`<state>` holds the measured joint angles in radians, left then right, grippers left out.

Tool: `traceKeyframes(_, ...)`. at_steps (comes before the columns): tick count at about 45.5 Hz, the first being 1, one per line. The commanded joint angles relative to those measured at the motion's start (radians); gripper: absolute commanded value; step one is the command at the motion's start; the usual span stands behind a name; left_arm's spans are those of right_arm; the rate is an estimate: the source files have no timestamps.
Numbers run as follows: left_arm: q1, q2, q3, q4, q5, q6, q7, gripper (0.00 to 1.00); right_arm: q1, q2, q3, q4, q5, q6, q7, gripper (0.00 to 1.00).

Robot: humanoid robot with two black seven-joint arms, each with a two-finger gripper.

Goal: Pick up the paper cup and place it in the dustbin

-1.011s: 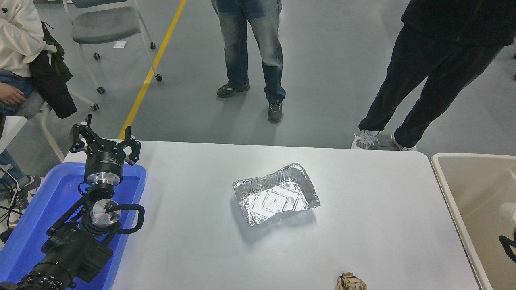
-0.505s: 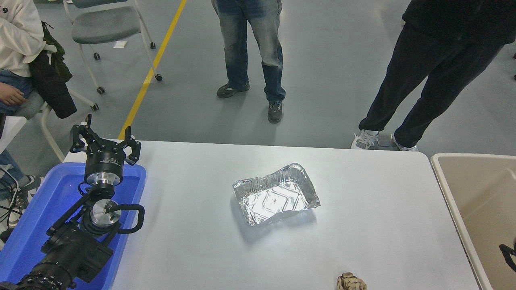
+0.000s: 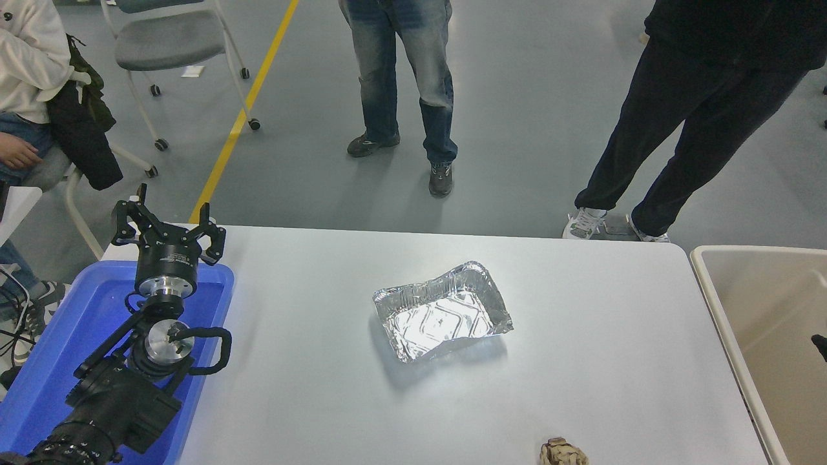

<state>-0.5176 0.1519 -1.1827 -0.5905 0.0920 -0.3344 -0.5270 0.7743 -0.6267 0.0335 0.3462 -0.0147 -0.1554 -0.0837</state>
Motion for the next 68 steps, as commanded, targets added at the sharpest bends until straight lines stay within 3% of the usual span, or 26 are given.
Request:
traceKeyframes(1,0.001,0.000,0.000,0.000,0.000,0.000,-0.001,0.99,0.115,-0.189,-0.020,0.351,-0.171,-0.006,-0.002,1.00)
traceKeyframes(15,0.001,0.000,0.000,0.000,0.000,0.000,0.001,0.99,0.275,-0.387,-0.079,0.747,-0.363,-0.004,-0.016,1.00)
traceKeyframes(27,0.001,0.000,0.000,0.000,0.000,0.000,0.001,0.99,0.692,-0.398,-0.572,0.856,-0.361,-0.004,-0.018,1.00)
traceKeyframes(40,-0.001,0.000,0.000,0.000,0.002,-0.002,0.001,0.99,1.000,-0.303,-0.903,0.993,-0.352,-0.001,-0.016,1.00)
traceKeyframes(47,0.001,0.000,0.000,0.000,0.002,0.000,0.001,0.99,1.283,-0.079,-1.270,1.109,-0.334,0.002,-0.005,1.00)
traceKeyframes(54,0.001,0.000,0.000,0.000,0.002,0.000,-0.001,0.99,1.330,-0.013,-1.275,1.162,-0.332,0.029,-0.001,1.00)
traceKeyframes(68,0.001,0.000,0.000,0.000,0.000,0.000,-0.001,0.99,1.485,0.111,-1.253,1.258,-0.329,0.247,-0.001,1.00)
